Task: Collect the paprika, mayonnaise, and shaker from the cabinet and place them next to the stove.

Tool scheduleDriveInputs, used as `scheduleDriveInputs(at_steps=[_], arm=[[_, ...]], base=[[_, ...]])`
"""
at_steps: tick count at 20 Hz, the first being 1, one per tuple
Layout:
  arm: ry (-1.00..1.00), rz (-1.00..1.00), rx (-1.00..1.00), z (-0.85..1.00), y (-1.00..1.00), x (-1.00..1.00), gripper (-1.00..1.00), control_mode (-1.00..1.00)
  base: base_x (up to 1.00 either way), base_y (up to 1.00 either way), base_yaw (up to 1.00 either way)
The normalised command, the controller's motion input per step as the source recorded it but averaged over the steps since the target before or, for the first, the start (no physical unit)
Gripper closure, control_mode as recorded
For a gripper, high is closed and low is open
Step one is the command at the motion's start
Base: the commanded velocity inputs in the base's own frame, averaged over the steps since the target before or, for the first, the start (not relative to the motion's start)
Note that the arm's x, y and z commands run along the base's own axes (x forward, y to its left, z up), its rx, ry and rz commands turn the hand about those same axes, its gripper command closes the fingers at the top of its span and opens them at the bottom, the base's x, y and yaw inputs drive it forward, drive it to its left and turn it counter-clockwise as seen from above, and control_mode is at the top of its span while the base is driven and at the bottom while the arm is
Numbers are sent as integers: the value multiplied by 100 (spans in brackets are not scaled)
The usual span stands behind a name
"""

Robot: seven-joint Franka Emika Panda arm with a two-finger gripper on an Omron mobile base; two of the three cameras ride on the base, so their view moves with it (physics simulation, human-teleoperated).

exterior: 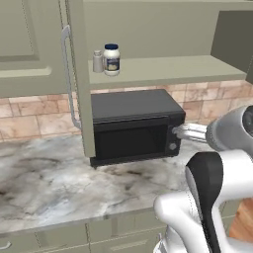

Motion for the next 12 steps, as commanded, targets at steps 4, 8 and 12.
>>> scheduleDriveInputs(at_steps=[4,8,12], arm=[[-25,33,2,55,-3,5,-100,-100],[-20,27,0,65,0,0,-100,-100],[-12,22,0,61,19,4,-100,-100]], base=[[0,0,0],[0,0,0],[0,0,0]])
